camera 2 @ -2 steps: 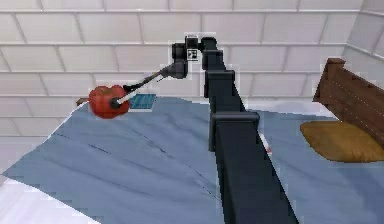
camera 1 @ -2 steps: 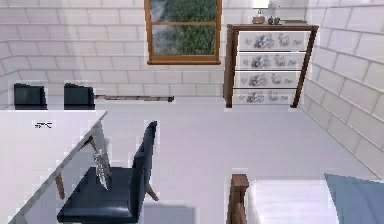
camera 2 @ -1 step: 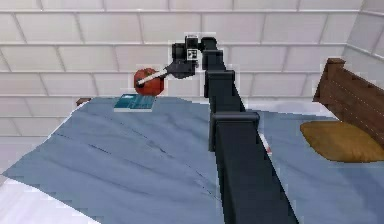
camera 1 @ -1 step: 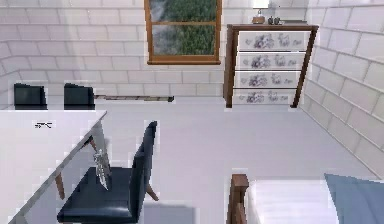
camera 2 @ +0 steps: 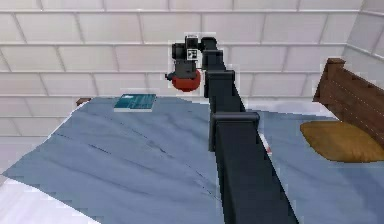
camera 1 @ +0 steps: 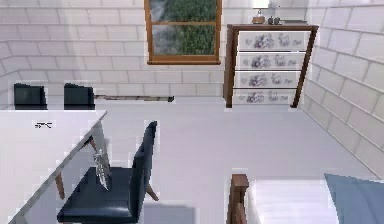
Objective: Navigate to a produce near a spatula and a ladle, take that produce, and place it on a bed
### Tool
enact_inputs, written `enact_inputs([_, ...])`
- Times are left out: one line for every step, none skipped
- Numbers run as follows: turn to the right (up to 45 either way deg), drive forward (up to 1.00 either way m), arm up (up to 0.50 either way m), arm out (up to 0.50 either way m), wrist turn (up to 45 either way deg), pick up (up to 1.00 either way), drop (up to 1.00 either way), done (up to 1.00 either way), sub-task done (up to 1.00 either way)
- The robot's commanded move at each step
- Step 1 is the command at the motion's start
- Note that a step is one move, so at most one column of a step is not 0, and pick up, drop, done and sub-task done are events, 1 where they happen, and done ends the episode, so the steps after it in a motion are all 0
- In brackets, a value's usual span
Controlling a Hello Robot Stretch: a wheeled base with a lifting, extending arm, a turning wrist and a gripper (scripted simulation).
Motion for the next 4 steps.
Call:
enact_inputs([0.0, 0.00, -0.26, 0.00, 0.0, 0.00, 0.00, 0.00, 0.00])
enact_inputs([0.0, 0.00, -0.32, 0.00, 0.0, 0.00, 0.00, 0.00, 0.00])
enact_inputs([0.0, 0.00, 0.00, 0.00, 0.0, 0.00, 1.00, 0.00, 0.00])
enact_inputs([0.0, 0.00, 0.10, 0.00, 0.0, 0.00, 0.00, 0.00, 0.00])
